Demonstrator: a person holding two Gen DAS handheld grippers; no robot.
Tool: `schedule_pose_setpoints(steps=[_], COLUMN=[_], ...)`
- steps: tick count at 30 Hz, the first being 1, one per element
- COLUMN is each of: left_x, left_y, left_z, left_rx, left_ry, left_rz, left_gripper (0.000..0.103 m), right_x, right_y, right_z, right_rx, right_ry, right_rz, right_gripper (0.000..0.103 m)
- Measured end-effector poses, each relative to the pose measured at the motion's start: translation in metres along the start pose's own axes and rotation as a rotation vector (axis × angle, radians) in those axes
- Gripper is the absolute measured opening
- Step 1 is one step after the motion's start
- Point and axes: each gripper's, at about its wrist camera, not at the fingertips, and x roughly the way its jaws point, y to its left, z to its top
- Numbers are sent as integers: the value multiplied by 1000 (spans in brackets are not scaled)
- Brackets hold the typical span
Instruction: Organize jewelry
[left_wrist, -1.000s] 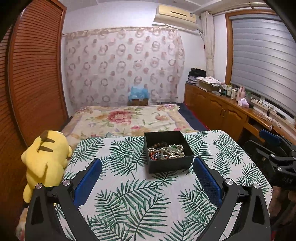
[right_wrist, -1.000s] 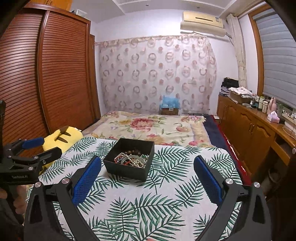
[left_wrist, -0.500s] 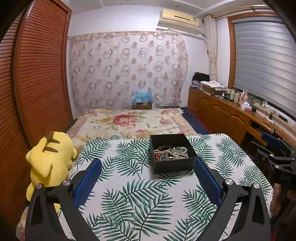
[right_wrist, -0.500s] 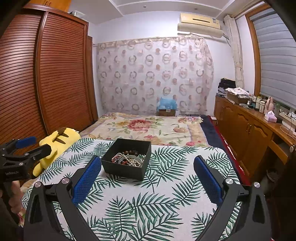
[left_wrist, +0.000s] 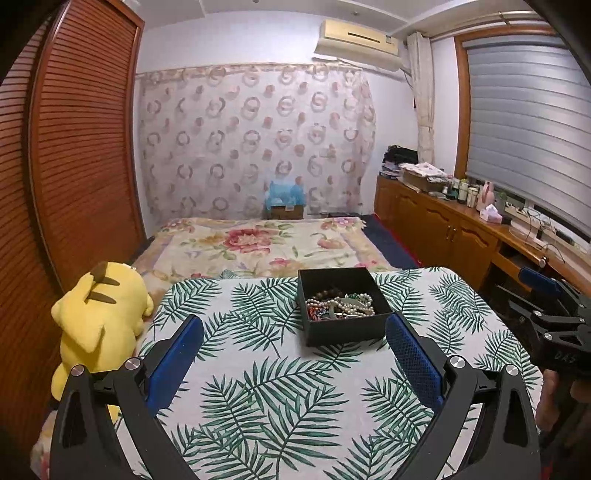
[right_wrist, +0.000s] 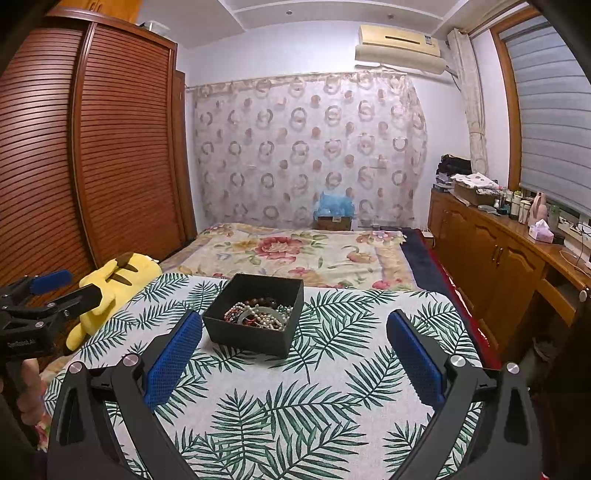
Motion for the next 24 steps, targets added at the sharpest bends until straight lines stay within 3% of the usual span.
schedule_pose_setpoints(steps=[24], left_x=[-8], left_y=[-3], left_z=[3], left_rx=[-1], left_ry=[-16], left_rz=[-6], left_gripper=[95], right_x=[0], right_y=[-1], right_z=[0], right_rx=[2], right_ry=[0], right_rz=[0], right_gripper=[101])
